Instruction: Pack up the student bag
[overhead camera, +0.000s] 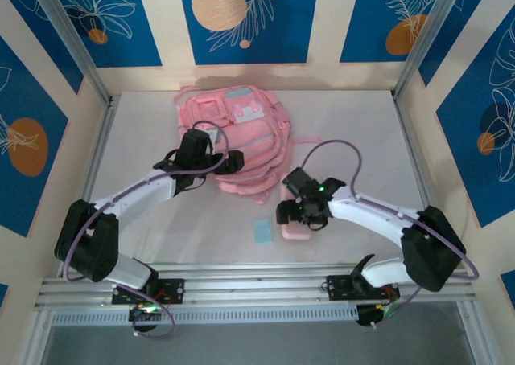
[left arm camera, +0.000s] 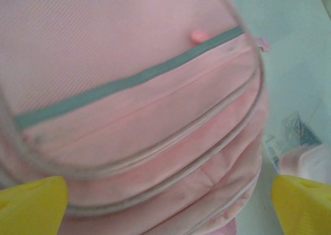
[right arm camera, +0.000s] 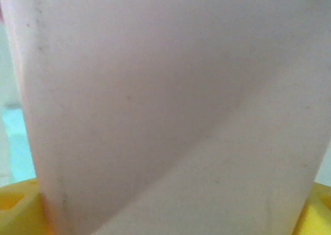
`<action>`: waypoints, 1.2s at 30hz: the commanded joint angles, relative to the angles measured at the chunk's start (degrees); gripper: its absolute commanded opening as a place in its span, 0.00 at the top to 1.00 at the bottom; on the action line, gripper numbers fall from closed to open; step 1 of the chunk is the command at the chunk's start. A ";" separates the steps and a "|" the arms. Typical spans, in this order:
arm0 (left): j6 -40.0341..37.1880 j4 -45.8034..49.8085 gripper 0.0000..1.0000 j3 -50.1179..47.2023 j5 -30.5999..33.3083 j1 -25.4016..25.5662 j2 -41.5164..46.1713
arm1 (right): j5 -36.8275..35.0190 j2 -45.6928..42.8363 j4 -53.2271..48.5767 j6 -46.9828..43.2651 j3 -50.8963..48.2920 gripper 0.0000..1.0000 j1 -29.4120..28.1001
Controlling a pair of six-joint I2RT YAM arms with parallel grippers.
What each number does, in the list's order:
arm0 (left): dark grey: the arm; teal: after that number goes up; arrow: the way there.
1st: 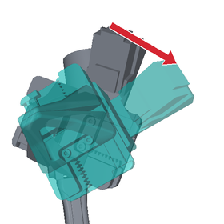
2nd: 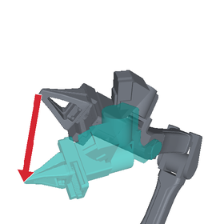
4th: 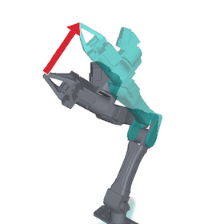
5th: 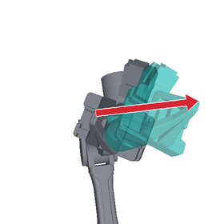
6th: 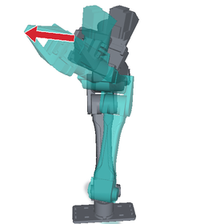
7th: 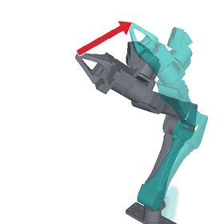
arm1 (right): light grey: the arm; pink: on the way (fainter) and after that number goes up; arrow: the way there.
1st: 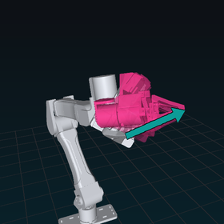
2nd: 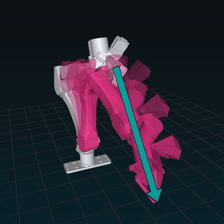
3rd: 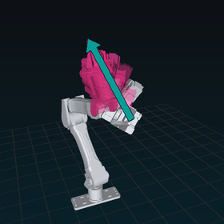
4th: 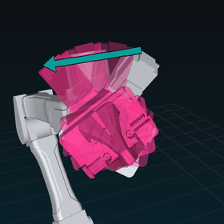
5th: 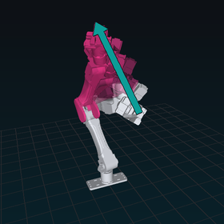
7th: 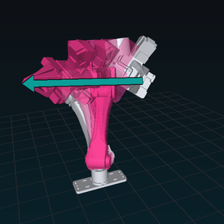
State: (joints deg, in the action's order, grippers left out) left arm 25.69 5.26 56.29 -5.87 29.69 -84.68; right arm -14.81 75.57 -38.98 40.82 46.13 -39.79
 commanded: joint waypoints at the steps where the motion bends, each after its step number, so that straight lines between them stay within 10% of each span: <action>1: -11.75 4.43 0.02 5.62 1.84 2.30 -3.16 | 3.61 -3.20 -0.29 -3.11 1.19 0.19 6.87; 10: -33.03 9.87 0.08 18.57 6.06 5.59 -15.64 | 12.41 -4.38 5.13 -5.32 2.99 0.23 22.22; 23: -42.29 17.15 0.15 29.16 9.26 4.54 -30.60 | 14.80 -5.60 8.04 -3.82 1.07 0.26 23.50; 25: -42.44 17.81 0.28 30.28 8.17 3.86 -31.98 | 14.89 -5.98 8.04 -3.82 1.07 0.27 23.44; 30: -42.23 20.41 0.99 33.15 5.34 3.08 -33.65 | 14.81 -6.58 8.11 -4.16 1.46 0.28 23.59; 36: -36.53 23.45 1.00 35.97 -0.33 2.84 -28.87 | 14.89 -6.25 8.20 -4.74 3.03 0.28 23.65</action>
State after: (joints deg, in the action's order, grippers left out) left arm -14.90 24.36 89.62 -2.57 33.47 -116.09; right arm -1.30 70.28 -32.08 36.86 46.96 -16.47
